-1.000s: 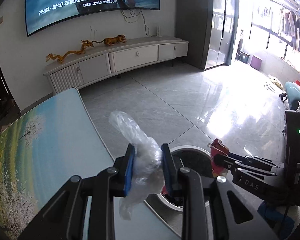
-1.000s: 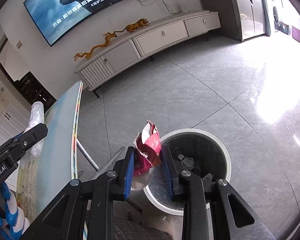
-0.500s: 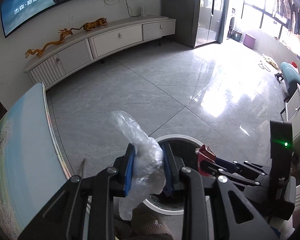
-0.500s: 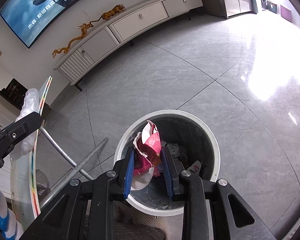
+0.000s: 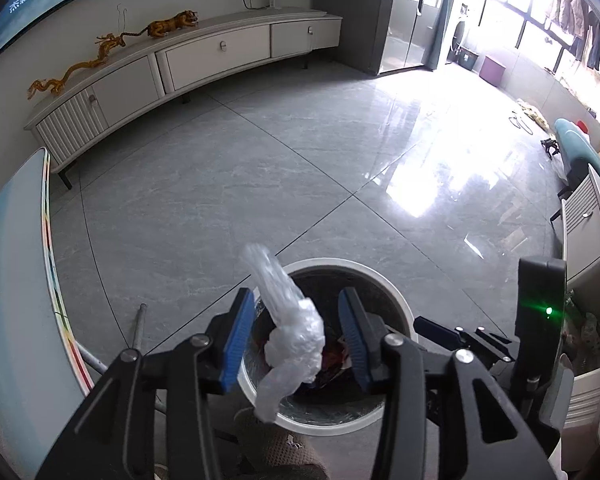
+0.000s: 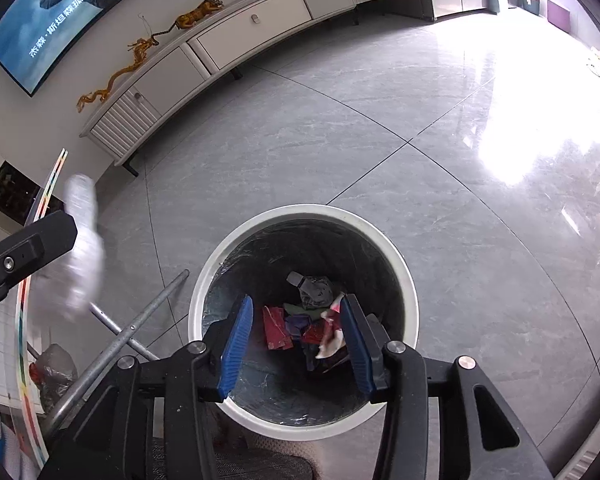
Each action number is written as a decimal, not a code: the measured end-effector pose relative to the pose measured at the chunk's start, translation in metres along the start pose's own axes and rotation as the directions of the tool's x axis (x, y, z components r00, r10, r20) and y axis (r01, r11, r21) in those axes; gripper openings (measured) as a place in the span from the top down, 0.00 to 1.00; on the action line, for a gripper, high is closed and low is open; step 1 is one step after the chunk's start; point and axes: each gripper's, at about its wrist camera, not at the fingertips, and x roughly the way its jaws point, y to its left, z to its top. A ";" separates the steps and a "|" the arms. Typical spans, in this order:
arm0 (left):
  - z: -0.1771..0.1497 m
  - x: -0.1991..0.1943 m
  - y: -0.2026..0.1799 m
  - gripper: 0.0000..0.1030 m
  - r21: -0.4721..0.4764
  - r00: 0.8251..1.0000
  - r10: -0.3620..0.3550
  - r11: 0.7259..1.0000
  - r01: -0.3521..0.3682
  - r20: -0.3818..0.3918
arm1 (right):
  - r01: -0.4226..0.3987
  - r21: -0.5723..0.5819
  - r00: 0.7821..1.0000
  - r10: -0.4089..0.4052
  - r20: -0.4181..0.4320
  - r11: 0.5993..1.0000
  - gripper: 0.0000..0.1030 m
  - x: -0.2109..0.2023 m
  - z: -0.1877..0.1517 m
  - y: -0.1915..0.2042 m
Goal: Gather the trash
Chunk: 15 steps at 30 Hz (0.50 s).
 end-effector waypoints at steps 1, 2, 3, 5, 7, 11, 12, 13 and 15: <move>0.000 -0.001 0.001 0.55 0.000 1.000 -0.001 1.000 0.001 0.005 | 0.002 0.001 1.000 -0.002 -0.001 1.000 0.57 0.001 0.000 -0.001; 0.001 -0.003 -0.001 0.55 0.001 1.000 0.001 1.000 -0.001 0.007 | 0.004 0.002 1.000 -0.004 -0.001 1.000 0.56 0.000 0.000 -0.002; 0.001 -0.005 0.000 0.54 0.003 1.000 0.005 1.000 -0.005 0.011 | 0.004 0.004 1.000 -0.004 0.000 1.000 0.56 -0.001 0.000 -0.002; 0.000 -0.010 0.000 0.52 0.005 1.000 0.013 1.000 -0.013 0.023 | 0.006 0.005 1.000 -0.006 0.004 1.000 0.55 -0.003 0.001 -0.001; -0.002 -0.018 0.003 0.45 -0.002 0.999 0.023 1.000 -0.023 0.039 | 0.008 0.004 1.000 -0.008 0.010 1.000 0.54 -0.006 0.000 0.001; -0.007 -0.037 0.013 0.44 -0.015 0.995 0.059 0.998 -0.058 0.076 | 0.008 -0.006 1.000 -0.008 0.026 1.000 0.52 -0.016 -0.001 0.009; -0.009 -0.043 0.015 0.44 -0.017 0.993 0.074 0.997 -0.072 0.089 | 0.008 -0.011 0.999 -0.007 0.031 1.000 0.51 -0.019 -0.002 0.012; -0.010 -0.049 0.017 0.43 -0.019 0.991 0.089 0.996 -0.088 0.101 | 0.006 -0.017 0.999 -0.006 0.036 1.000 0.51 -0.022 -0.002 0.016; -0.014 -0.061 0.025 0.43 -0.027 0.985 0.118 0.993 -0.116 0.126 | 0.003 -0.034 0.999 -0.001 0.048 0.999 0.50 -0.029 -0.002 0.024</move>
